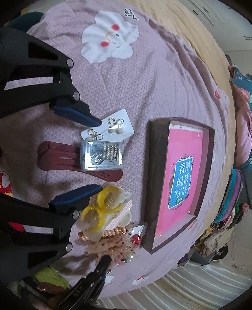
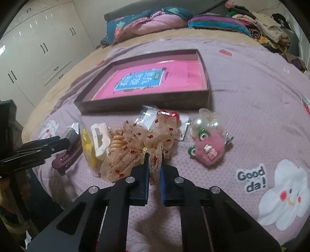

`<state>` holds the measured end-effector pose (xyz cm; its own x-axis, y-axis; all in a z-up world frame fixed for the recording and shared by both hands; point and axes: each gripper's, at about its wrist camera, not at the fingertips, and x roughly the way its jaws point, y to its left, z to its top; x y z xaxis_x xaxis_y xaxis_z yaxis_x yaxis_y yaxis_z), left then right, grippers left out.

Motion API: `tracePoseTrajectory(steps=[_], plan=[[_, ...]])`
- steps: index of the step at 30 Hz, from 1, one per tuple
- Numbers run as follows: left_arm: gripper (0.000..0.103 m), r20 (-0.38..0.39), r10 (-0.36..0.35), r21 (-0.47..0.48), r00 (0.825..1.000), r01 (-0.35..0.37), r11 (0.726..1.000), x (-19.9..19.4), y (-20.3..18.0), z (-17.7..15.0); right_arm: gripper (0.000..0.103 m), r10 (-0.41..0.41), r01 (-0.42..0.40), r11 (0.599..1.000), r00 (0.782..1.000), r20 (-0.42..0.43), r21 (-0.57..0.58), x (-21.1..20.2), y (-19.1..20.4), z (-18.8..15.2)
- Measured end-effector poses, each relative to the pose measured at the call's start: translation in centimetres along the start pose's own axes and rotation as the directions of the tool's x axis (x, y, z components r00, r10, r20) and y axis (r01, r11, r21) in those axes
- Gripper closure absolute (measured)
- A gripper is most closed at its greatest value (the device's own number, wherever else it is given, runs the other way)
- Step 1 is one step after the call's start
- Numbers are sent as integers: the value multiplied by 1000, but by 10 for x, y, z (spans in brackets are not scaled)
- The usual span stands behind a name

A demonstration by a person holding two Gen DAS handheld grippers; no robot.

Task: Organize jewelry
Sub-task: 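Grasp the boxed hairpin set with the left tool while the right tool grasps the tulle bow, then carry both items into the tray and open both tools to release them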

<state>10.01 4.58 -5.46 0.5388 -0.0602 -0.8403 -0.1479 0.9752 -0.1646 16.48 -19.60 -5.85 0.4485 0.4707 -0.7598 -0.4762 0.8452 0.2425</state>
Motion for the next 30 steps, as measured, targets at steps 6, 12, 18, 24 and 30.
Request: tracePoseTrajectory(steps=[6,12,18,24,30], plan=[[75,-16,1,5,1000,-1,1000,10,-3,7,97,-14,13,1000,999,53,7,-18,-11,2],[79,-15,-8,7,1000,8,1000,9,-6,11,97,-22,19,999,996,90,40,-39,-26,2],[79,20,-21,8,1000,21,1000,-5,-6,19,97,-38,31,998,992,122,63,-58,-35,4],[79,49,-24,25,999,23,999,-16,-4,39,97,-57,49,997,987,151,58,-70,-36,16],[79,92,-14,42,996,10,999,-22,-2,63,97,-59,53,998,982,181,36,-71,-31,38]])
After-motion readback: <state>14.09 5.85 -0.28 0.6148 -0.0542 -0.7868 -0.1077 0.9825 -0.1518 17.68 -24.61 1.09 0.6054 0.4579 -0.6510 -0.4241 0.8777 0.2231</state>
